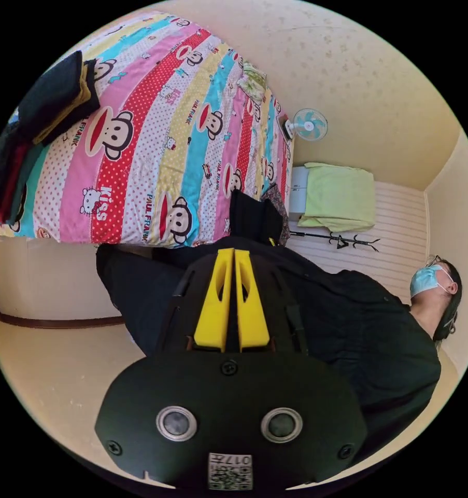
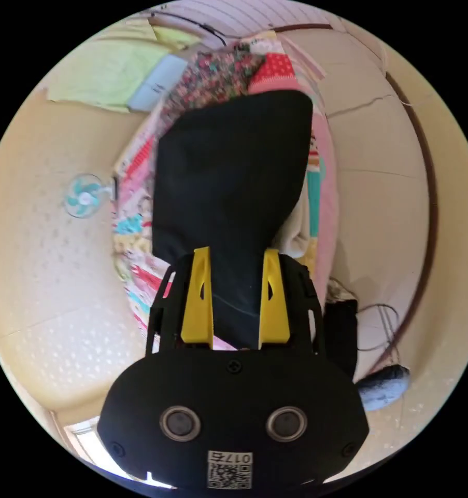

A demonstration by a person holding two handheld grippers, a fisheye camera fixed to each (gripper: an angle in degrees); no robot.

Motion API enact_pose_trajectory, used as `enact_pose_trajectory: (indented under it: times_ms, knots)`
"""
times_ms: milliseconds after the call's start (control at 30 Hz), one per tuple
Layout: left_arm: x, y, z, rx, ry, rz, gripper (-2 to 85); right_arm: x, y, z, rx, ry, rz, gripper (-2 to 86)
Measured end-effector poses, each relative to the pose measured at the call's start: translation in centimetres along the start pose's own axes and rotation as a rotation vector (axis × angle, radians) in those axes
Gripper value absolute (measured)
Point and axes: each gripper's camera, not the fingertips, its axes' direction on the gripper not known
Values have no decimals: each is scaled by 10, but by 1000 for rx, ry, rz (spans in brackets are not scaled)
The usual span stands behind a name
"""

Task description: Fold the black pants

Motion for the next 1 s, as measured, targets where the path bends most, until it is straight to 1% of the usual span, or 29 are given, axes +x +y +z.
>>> enact_pose_trajectory:
  times_ms: [33, 67, 100, 167, 200, 233, 267, 333, 367, 400, 433, 467, 533, 567, 633, 667, 733, 767, 833, 900, 1000]
  knots:
    - [-7, 8, -7, 31, 36, -9, -10, -3, -6, 15, -63, 54, -16, 103]
    - [-22, 23, -19, 84, 123, -20, -10, -5, -6, 15, -57, 53, -6, 88]
    - [-34, 36, -30, 127, 192, -14, -10, -11, -3, 6, -16, 30, 37, 59]
    - [-41, 54, -48, 191, 210, 10, -10, -36, 8, -21, 72, -31, -68, 42]
    - [-42, 64, -61, 230, 197, 26, -10, -58, 17, -38, 108, -117, -203, 34]
    - [-43, 68, -67, 246, 196, 33, -10, -79, 22, -52, 101, -242, -298, 28]
    - [-45, 74, -78, 274, 216, 54, -10, -89, 22, -58, 88, -316, -336, 26]
    - [-51, 77, -91, 300, 299, 97, -9, -147, 21, -91, 38, -581, -522, 18]
    - [-56, 77, -98, 306, 356, 120, -9, -166, 23, -100, 20, -616, -582, 17]
    - [-59, 76, -105, 316, 373, 134, -9, -205, 32, -118, -10, -673, -693, 15]
    - [-59, 75, -109, 324, 366, 140, -9, -243, 47, -138, -37, -730, -804, 14]
    - [-57, 73, -118, 347, 338, 158, -8, -261, 57, -148, -57, -756, -862, 13]
    - [-50, 70, -130, 395, 304, 203, -7, -324, 104, -186, -136, -875, -1060, 10]
    - [-44, 67, -136, 429, 307, 240, -7, -337, 117, -194, -143, -882, -1099, 10]
    - [-38, 61, -143, 461, 348, 300, -7, -380, 173, -226, -189, -924, -1265, 8]
    - [-35, 54, -145, 464, 386, 325, -8, -387, 186, -234, -200, -951, -1291, 8]
    - [-31, 43, -148, 439, 437, 355, -8, -405, 225, -263, -247, -1139, -1276, 8]
    - [-27, 37, -151, 423, 447, 382, -8, -408, 233, -269, -261, -1196, -1262, 8]
    - [-19, 32, -157, 407, 420, 409, -8, -417, 260, -284, -349, -1379, -1224, 8]
    - [-11, 28, -166, 384, 361, 432, -9, -422, 285, -293, -396, -1430, -1243, 8]
    - [-7, 24, -178, 377, 322, 451, -9, -413, 323, -299, -396, -1421, -1240, 9]
